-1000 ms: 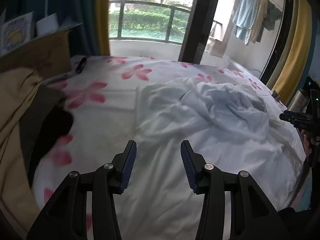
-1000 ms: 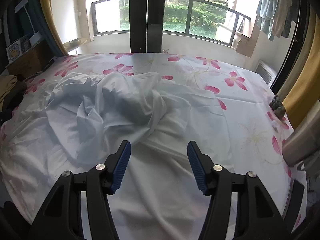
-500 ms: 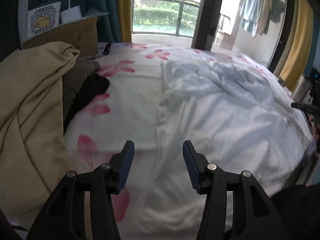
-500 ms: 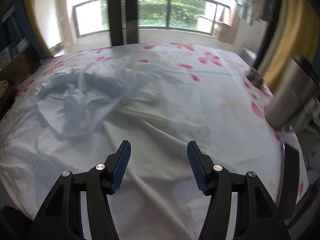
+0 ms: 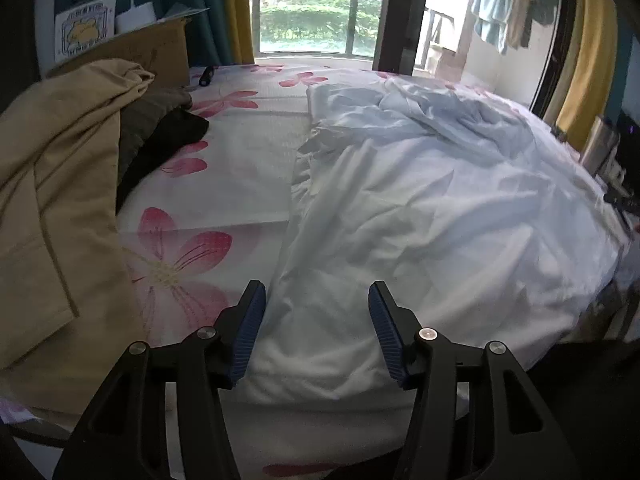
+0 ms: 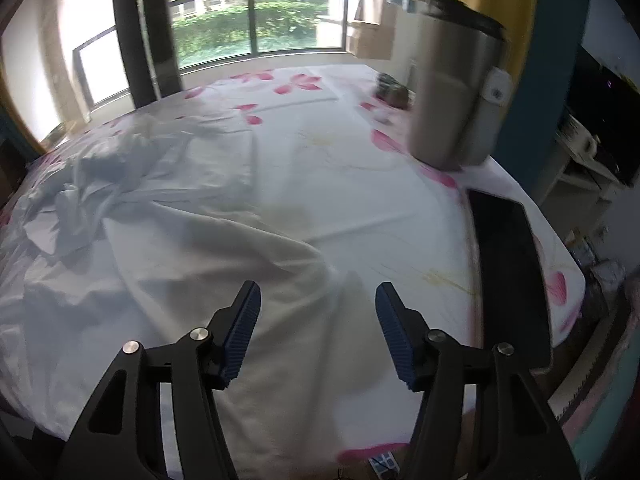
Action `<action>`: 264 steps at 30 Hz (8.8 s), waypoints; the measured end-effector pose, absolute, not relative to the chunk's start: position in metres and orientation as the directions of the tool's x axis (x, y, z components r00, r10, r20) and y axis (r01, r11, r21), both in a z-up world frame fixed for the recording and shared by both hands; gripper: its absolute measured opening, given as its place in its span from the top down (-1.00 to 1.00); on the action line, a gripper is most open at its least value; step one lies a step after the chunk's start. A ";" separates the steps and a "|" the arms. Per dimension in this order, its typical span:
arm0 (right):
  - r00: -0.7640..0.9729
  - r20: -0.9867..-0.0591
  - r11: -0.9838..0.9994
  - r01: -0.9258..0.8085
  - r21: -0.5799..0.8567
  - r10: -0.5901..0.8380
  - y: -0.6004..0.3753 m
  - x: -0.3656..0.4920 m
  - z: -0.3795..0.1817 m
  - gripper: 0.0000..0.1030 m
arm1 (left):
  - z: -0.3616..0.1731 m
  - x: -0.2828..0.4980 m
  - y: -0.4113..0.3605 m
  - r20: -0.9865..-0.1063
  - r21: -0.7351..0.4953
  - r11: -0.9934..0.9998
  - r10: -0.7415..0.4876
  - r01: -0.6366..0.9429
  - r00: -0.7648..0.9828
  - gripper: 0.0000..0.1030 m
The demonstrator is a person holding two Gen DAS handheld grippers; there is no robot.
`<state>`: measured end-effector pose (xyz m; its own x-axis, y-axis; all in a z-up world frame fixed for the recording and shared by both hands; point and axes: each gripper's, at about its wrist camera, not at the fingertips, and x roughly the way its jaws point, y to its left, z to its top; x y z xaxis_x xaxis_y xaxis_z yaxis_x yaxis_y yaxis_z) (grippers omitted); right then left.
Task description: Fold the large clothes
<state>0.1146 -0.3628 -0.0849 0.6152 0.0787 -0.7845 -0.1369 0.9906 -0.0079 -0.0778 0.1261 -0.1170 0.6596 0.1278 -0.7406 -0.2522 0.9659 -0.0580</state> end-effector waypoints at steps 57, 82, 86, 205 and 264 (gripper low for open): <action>0.802 -0.586 0.989 -0.145 -0.010 0.111 -0.365 0.103 -0.019 0.93 | -0.044 -0.077 0.107 -0.612 0.121 0.967 0.250 -0.223 0.751 0.91; 0.828 -0.552 0.991 -0.130 -0.020 0.097 -0.334 0.184 0.015 0.93 | -0.021 0.018 0.171 -0.547 0.010 0.959 0.242 -0.283 0.801 0.91; 0.829 -0.551 0.991 -0.132 -0.029 0.094 -0.328 0.199 0.014 0.93 | -0.022 0.036 0.178 -0.556 0.003 0.962 0.228 -0.273 0.799 0.91; 0.461 -0.750 0.486 -0.848 -0.214 0.474 -0.070 0.222 -0.066 0.95 | -0.078 0.238 0.091 -0.719 0.085 0.957 -0.135 0.279 0.682 0.91; 0.567 -0.817 0.928 -0.351 -0.128 0.102 -0.249 0.375 -0.090 -0.12 | -0.110 0.259 0.259 -0.792 0.027 0.971 0.166 -0.238 0.588 0.59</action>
<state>0.3752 -0.2493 -0.0896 0.5673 0.1024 -0.8172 -0.3512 0.9276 -0.1276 0.2594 0.2587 -0.1101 0.5876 0.1661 -0.7919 -0.2379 0.9709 0.0271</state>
